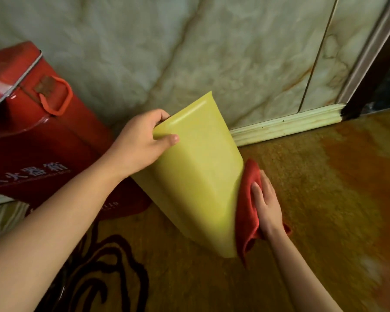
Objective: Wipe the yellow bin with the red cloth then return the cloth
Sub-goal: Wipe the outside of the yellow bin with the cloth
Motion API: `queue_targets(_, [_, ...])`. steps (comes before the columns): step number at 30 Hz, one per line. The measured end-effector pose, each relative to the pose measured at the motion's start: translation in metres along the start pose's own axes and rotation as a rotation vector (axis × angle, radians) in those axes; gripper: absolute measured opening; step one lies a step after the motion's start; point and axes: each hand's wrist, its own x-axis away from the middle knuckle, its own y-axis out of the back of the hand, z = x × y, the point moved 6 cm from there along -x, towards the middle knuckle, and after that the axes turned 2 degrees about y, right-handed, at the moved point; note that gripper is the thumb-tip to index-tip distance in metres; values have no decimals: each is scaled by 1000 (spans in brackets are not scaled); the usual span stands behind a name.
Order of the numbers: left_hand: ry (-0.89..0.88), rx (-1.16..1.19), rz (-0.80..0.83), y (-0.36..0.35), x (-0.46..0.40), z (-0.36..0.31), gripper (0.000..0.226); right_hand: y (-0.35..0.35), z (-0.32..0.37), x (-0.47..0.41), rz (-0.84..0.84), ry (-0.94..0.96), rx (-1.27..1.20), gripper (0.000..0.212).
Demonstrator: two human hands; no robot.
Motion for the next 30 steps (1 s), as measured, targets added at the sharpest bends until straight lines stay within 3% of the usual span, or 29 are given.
queue_targets(2, [-2, -2, 12, -2, 4, 0, 14, -4, 9, 23, -27, 41, 76, 78])
queue_targets(8, [13, -2, -69, 0, 9, 0, 19, -50, 145, 12, -117, 565, 293, 72])
queue_targets(11, [2, 33, -87, 1, 15, -1, 20, -32, 120, -14, -76, 465, 195, 68])
queue_targets(14, [-37, 81, -74, -5, 20, -8, 12, -2, 26, -9, -65, 22, 50, 76])
queue_targets(16, [-86, 156, -44, -12, 15, -21, 9, 3, -4, 9, -112, -78, -11, 85])
queue_targets(19, [-176, 263, -30, -11, 4, -41, 17, 14, 3, 14, -284, -40, -56, 87])
queue_targets(23, [-260, 363, -50, 2, 11, -35, 18, 46, 50, -7, -483, 194, 35, 66])
queue_targets(27, [-73, 221, 53, -32, 40, 18, 22, 28, 66, -10, -407, 327, 224, 68])
queue_targets(30, [41, 207, 54, -39, 52, 44, 12, 5, 58, -3, -361, 359, 287, 70])
